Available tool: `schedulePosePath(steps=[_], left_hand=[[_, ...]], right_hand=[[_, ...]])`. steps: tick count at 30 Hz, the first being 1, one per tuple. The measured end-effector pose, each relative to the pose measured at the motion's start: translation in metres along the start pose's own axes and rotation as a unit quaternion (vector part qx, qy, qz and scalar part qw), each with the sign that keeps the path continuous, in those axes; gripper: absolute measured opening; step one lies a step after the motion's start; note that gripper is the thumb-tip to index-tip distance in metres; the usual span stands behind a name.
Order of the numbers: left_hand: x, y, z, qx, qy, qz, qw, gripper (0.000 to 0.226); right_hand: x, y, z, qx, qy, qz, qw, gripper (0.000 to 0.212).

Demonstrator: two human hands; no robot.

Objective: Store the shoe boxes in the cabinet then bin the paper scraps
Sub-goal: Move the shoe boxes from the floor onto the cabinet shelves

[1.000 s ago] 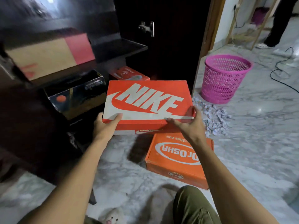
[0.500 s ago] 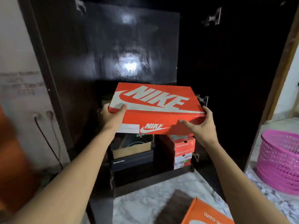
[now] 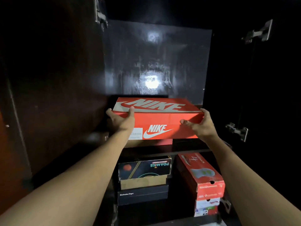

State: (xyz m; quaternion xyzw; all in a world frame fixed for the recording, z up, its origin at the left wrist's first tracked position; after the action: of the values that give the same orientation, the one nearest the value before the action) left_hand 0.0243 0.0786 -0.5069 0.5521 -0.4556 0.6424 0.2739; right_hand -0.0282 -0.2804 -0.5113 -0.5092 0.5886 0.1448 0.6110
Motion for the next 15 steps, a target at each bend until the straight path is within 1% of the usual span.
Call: schedulePosePath(steps=[2,5,7,9,11,13,15], left_hand=[[-0.002,-0.011,0.013,-0.011,-0.037,0.043,0.998,0.085],[0.002,-0.016,0.025,0.001,-0.121,0.142,0.983,0.077],[0.008,-0.009,0.031,0.026,-0.201,0.232,0.951,0.074],[0.011,0.0,0.042,0.045,-0.285,0.316,0.904,0.077],[0.006,-0.003,0.056,0.027,-0.349,0.344,0.871,0.079],[-0.003,-0.015,0.067,-0.01,-0.386,0.333,0.86,0.078],[-0.009,-0.028,0.071,-0.024,-0.413,0.32,0.852,0.079]], right_hand=[[0.007,-0.013,0.01,0.0,0.001,-0.002,1.0,0.105],[0.008,-0.03,0.025,0.002,0.017,-0.016,1.0,0.112],[0.01,-0.04,0.038,-0.008,0.019,-0.011,1.0,0.113],[0.01,-0.049,0.05,-0.01,0.037,-0.011,0.999,0.107],[0.012,-0.053,0.058,-0.004,0.062,-0.007,0.998,0.107],[0.018,-0.055,0.066,-0.004,0.091,0.007,0.996,0.105],[0.025,-0.057,0.071,0.012,0.116,0.011,0.993,0.099]])
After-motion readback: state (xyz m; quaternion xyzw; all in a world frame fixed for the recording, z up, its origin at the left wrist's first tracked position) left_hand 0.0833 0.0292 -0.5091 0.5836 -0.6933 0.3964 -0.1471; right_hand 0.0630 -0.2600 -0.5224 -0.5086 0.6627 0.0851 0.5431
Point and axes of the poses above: each hand's wrist, its own y-axis away from the middle knuckle, its own z-axis out of the palm, x = y × z, the point moved 10 cm from there along -y, towards the middle knuckle, and after that the axes turned 1 degree about -x, right-handed, at the moved point
